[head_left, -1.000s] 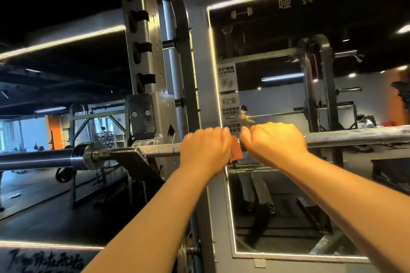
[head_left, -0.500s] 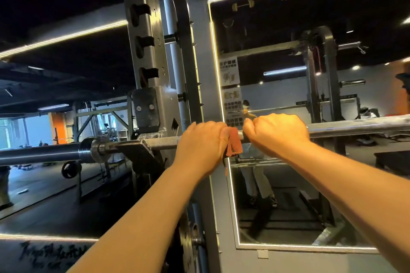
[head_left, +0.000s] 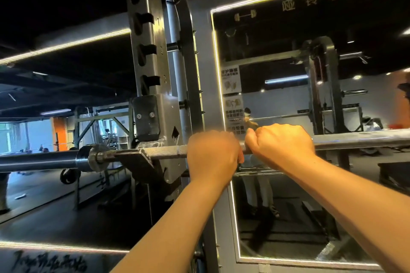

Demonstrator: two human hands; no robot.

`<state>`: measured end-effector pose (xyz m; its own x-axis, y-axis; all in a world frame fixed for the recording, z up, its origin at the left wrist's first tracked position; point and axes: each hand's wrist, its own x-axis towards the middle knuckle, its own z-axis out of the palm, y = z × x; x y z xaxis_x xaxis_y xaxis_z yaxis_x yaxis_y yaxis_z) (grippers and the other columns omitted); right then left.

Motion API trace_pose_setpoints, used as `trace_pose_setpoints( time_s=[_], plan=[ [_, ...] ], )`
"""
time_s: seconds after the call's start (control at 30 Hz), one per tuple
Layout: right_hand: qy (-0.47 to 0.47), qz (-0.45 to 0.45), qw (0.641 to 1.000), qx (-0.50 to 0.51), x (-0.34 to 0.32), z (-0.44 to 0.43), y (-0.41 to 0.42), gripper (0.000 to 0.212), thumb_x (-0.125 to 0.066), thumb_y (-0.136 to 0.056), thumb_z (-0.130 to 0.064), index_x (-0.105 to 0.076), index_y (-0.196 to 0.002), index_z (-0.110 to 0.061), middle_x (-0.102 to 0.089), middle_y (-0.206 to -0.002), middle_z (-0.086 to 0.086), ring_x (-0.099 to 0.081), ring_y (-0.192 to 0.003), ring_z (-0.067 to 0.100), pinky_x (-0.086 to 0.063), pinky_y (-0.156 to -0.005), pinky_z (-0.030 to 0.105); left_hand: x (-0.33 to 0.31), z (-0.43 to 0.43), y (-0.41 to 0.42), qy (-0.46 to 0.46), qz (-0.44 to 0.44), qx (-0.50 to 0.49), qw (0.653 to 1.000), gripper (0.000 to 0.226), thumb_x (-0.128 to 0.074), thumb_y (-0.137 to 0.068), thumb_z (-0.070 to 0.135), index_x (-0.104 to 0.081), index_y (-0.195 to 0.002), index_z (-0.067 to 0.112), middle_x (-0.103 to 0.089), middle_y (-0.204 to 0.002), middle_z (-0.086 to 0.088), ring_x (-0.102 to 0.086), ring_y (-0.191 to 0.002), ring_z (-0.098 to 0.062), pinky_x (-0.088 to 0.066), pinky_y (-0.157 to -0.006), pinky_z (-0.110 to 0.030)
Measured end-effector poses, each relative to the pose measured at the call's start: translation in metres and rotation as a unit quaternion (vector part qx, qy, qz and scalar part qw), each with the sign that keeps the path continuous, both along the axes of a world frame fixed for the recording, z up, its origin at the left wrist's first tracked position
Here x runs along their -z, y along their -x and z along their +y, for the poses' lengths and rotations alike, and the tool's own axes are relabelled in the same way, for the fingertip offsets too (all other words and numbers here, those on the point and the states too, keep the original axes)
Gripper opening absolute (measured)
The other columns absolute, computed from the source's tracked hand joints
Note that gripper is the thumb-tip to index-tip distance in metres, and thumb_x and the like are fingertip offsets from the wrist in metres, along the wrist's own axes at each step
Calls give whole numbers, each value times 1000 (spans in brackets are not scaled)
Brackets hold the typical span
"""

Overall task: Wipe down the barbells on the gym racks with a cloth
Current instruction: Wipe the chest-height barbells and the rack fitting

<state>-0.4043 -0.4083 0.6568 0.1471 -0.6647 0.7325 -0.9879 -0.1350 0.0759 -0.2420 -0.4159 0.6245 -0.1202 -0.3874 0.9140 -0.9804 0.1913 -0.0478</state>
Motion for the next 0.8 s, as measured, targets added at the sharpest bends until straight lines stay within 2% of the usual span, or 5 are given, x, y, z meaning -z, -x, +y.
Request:
trace_pose_setpoints(
  time_s=[0.2, 0.33, 0.53, 0.67, 0.8],
  plan=[
    [5, 25, 1000, 18, 1, -3, 0, 54, -15, -102, -54, -55, -83, -23, -58, -73, -2, -56, -63, 16, -50, -58, 33, 54, 1, -20, 50, 32, 133, 989, 47, -32, -107, 35, -43, -151, 20, -44, -152, 3, -28, -151, -20, -6, -127, -48],
    [12, 98, 995, 33, 0, -2, 3, 50, -8, -94, -50, -52, -94, -24, -53, -76, -4, -50, -61, 15, -33, -48, 31, 35, 9, -19, 13, 56, 119, 991, 45, -30, -103, 42, -57, -131, 19, -59, -130, 1, -47, -133, -20, -18, -125, -47],
    [7, 93, 995, 20, 0, 11, 0, 32, -26, -108, -48, -48, -102, -25, -52, -75, -5, -60, -70, 16, -60, -70, 37, -5, 7, -6, -16, 40, -4, 999, 37, -36, -104, 39, -55, -75, 24, -52, -69, 7, -50, -66, -16, -50, -81, -43],
    [-19, 75, 997, 20, -1, 9, 1, 43, -18, -106, -51, -50, -99, -22, -56, -76, -4, -58, -68, 16, -57, -67, 36, 29, 8, -17, 12, 44, 86, 995, 31, -31, -107, 38, -59, -117, 29, -59, -111, 11, -53, -115, -14, -25, -122, -46],
    [-20, 72, 997, 18, -3, 11, 1, 46, -15, -105, -50, -51, -96, -23, -57, -76, -5, -56, -65, 14, -55, -64, 34, 58, 3, -40, 53, -7, 88, 995, 56, -36, -103, 35, -29, -155, 16, -36, -157, -4, -22, -153, -25, -13, -126, -54]
  ],
)
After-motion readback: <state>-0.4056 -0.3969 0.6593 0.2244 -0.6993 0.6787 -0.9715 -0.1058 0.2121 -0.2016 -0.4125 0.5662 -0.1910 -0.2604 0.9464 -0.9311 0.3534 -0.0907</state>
